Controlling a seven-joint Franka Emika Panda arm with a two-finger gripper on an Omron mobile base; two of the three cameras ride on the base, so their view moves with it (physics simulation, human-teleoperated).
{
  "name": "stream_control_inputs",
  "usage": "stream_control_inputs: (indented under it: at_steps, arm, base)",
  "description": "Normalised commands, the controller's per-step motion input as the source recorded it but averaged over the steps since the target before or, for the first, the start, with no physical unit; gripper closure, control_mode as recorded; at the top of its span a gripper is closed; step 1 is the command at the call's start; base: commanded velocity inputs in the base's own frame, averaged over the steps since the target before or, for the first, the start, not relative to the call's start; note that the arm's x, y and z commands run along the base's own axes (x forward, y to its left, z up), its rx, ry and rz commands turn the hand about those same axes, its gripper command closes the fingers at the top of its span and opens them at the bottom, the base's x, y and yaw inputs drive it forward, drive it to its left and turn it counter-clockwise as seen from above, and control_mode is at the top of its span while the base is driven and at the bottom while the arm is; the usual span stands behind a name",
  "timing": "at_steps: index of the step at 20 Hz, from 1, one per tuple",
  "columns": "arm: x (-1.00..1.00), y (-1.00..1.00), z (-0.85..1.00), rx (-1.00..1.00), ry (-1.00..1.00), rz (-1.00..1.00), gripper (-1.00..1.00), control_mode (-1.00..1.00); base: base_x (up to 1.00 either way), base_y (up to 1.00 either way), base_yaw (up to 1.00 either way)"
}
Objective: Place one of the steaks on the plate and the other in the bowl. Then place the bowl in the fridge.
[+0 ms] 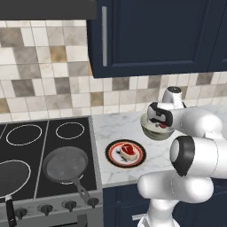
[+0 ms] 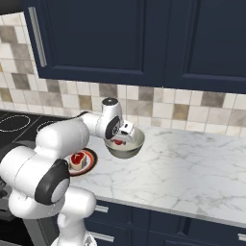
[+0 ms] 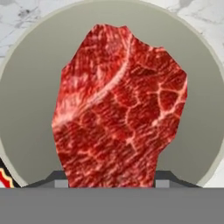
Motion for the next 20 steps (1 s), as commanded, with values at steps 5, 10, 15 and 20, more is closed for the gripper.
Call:
stream_control_inputs:
  at_steps: [5, 10, 15, 20]
  arm:
    - [0.0, 0.0, 0.0, 0.0, 0.0, 0.0, -1.0, -1.0]
    - [-0.24, -0.01, 0.11, 0.0, -0.05, -0.01, -1.0, -1.0]
    - [-0.85, -0.02, 0.42, 0.02, -0.17, 0.0, -1.0, -1.0]
    - [-0.81, 0.03, 0.18, 0.0, -0.01, 0.0, -1.0, -1.0]
  base:
    - [0.0, 0.0, 0.0]
    - [0.0, 0.0, 0.0]
    - [0.0, 0.0, 0.0]
    - [0.0, 0.0, 0.0]
